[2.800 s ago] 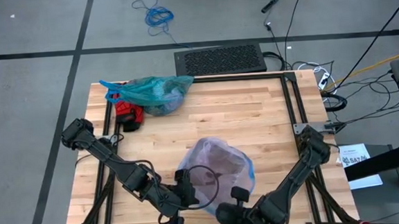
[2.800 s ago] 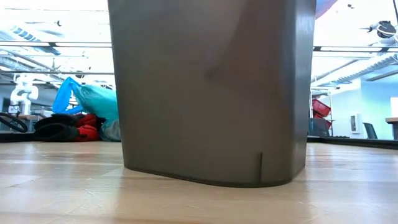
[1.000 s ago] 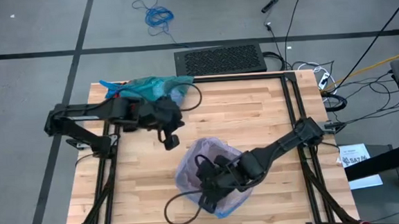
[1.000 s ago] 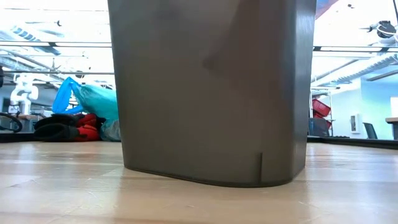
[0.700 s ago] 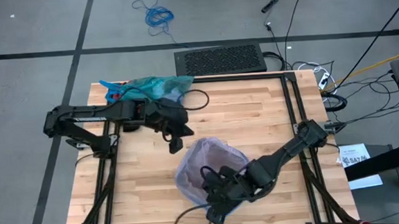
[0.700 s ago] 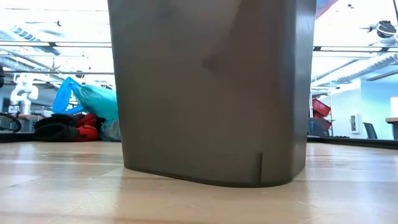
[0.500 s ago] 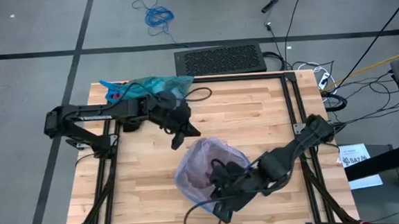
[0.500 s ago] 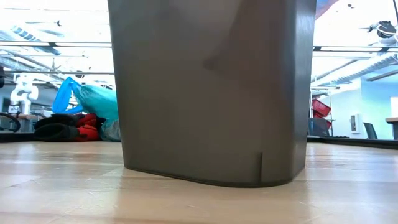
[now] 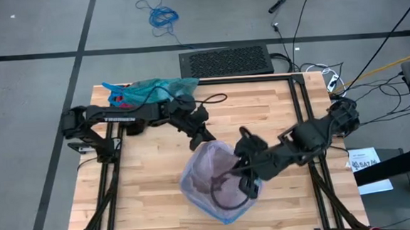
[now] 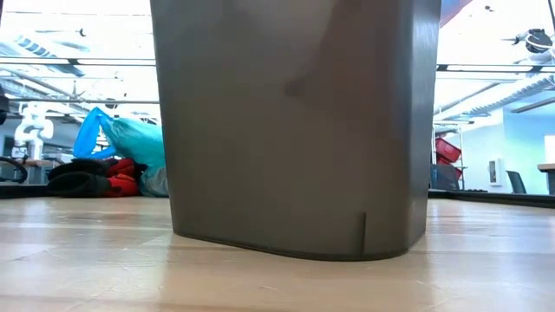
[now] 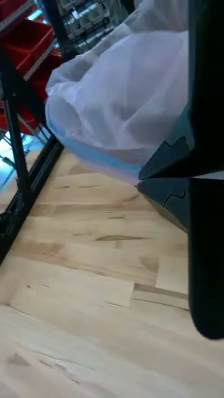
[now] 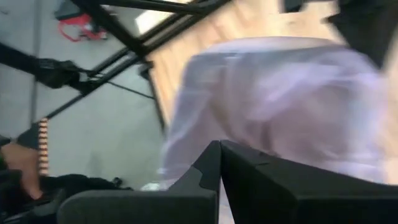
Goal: Place trash/remove bag and relplace
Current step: Insert the new pink trash bag into the black trash bin
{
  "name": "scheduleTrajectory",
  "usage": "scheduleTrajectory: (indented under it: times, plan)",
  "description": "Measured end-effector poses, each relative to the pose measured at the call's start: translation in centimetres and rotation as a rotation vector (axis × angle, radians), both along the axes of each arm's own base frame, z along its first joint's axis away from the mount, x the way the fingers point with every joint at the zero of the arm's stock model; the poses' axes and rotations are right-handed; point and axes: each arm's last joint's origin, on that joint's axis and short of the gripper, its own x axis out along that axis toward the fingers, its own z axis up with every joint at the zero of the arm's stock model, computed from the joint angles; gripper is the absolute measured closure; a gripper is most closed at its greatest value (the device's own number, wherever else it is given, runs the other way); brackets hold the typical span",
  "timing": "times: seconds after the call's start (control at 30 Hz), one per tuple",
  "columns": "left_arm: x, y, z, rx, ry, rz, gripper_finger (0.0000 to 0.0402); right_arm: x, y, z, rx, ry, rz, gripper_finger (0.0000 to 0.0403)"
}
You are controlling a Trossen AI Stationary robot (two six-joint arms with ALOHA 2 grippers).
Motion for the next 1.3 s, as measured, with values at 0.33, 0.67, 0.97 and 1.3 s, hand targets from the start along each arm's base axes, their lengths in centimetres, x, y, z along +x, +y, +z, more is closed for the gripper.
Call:
scheduleTrajectory:
  times: [0.33,0.67,0.97,1.3]
  plan:
    - [0.1,0.3,0.1,-0.032,-0.004,0.028,0.0402,-1.7,-5.5,-1.0,-0.163,0.266,-0.194,0.0403]
    - [-6.2,1.1,5.1,0.0,-0.028,0.025,0.0402,1.8,-13.5,-2.0,-0.107,0.26,-0.07,0.0403]
    - [-9.5,0.6,6.9,0.055,-0.018,0.075,0.0402,5.3,-18.2,-7.7,0.148,0.138,0.229,0.0403]
    - [-9.9,0.5,4.5,-0.011,0.056,0.108,0.0402,6.3,-18.8,-12.3,0.238,0.116,0.292,0.0403]
